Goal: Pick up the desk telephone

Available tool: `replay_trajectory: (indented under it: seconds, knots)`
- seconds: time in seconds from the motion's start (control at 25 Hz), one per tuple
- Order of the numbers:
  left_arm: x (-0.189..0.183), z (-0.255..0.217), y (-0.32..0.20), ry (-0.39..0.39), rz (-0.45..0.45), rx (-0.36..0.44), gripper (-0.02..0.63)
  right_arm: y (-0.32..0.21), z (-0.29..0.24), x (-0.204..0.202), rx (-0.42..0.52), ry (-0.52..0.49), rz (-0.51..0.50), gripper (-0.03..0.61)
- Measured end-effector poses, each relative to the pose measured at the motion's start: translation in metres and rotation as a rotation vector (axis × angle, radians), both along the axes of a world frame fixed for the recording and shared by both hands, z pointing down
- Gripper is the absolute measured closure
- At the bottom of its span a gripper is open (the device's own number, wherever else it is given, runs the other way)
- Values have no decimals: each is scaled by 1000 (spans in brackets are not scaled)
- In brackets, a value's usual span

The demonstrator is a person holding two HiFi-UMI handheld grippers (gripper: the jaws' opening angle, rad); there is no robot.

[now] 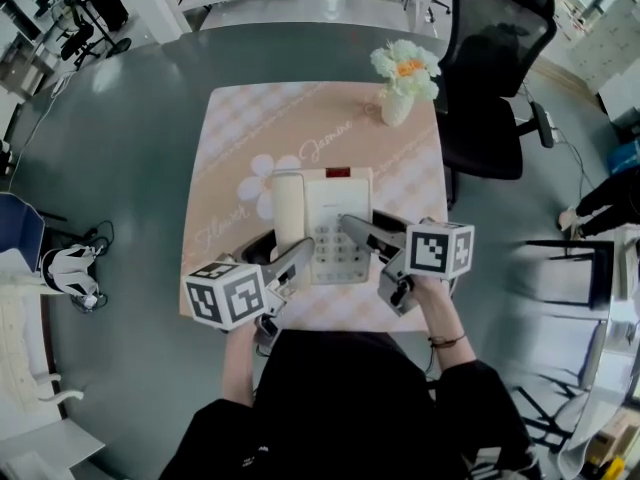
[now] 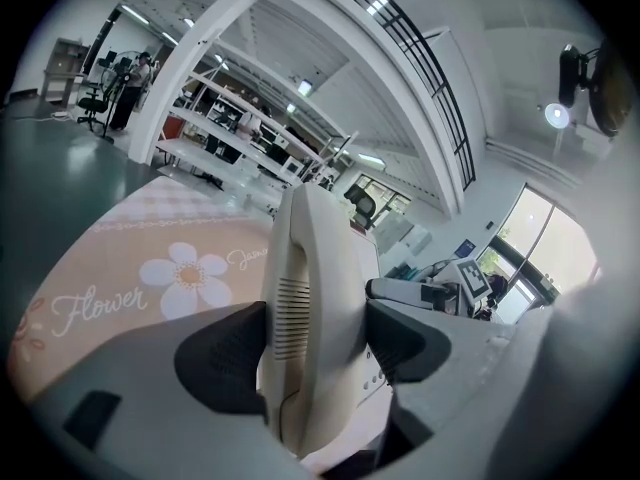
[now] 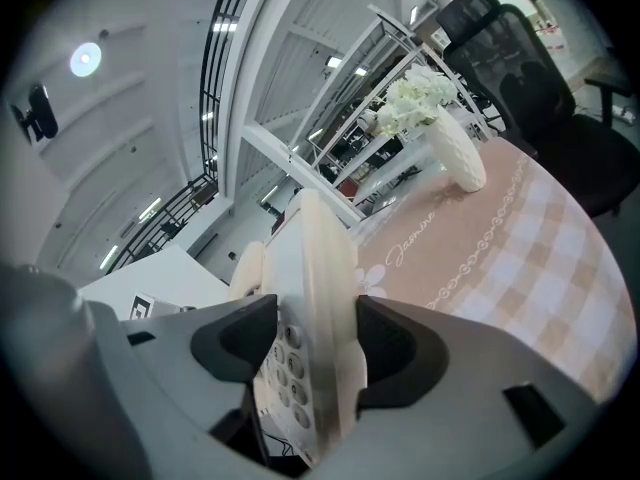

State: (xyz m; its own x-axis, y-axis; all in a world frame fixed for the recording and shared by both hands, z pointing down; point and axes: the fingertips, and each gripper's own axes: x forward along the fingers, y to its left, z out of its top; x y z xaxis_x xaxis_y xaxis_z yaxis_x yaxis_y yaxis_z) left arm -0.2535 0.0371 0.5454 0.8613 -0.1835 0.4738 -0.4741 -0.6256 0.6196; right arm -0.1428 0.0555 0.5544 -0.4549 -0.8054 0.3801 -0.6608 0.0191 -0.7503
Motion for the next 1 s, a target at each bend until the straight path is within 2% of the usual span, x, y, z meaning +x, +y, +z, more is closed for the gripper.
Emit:
replay_trajectory:
  seconds: [1.0]
  knots:
    - [-4,-31,4,17,-31,43,308,0,-44,-2,100,7,19,350]
